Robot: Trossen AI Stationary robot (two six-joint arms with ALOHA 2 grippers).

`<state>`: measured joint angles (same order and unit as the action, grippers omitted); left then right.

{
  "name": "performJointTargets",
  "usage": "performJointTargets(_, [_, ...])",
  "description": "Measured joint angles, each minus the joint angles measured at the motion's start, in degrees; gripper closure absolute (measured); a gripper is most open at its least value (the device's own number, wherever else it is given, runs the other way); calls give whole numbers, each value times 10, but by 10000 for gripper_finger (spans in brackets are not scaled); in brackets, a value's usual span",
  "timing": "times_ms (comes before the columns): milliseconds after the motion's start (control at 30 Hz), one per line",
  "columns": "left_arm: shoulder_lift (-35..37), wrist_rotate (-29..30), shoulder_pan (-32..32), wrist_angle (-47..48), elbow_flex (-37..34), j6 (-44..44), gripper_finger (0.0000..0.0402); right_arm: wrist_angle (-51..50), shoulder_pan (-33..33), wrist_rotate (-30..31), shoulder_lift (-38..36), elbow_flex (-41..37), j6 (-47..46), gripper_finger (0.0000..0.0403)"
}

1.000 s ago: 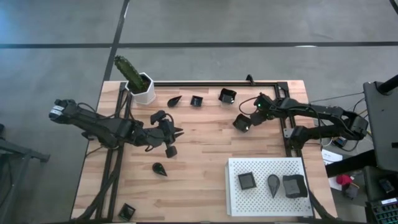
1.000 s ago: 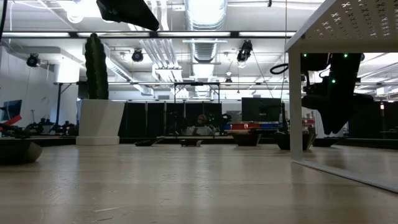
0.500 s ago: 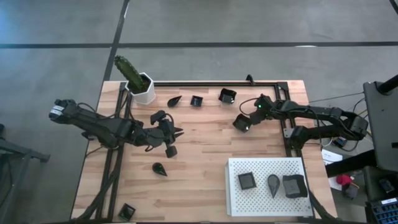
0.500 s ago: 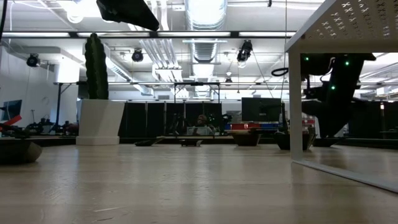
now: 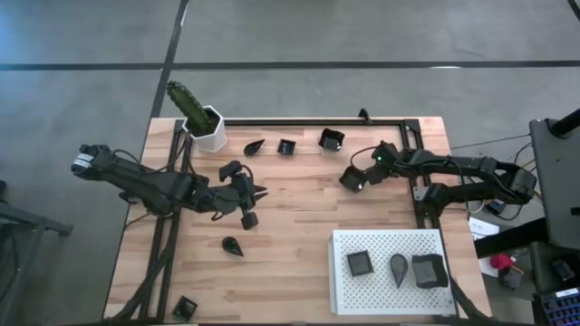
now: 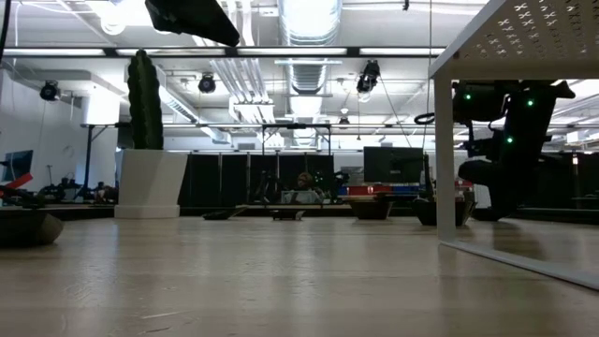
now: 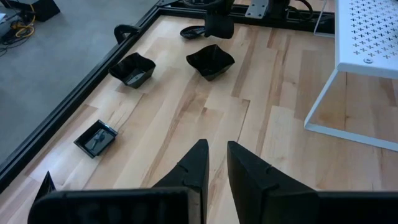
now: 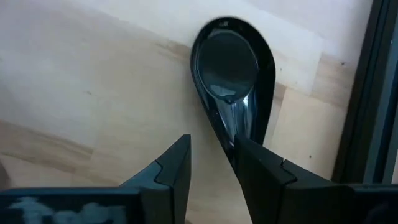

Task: Pick & Place Mini shaped plates
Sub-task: Stack the drop-shaped plate on top of the other drop-shaped plate on the shelf

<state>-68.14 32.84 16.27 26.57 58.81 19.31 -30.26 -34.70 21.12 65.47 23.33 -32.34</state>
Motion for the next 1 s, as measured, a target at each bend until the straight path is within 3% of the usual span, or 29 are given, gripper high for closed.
performJointTargets(200, [0,0,0,0,0,0,348,1,0,3,0,-3,13,314])
performJointTargets(500, [0,0,0,0,0,0,348,5,0,26,0,-3,20,390])
performJointTargets(1000, [0,0,0,0,0,0,348,-34,1,11,-2,4,64,394])
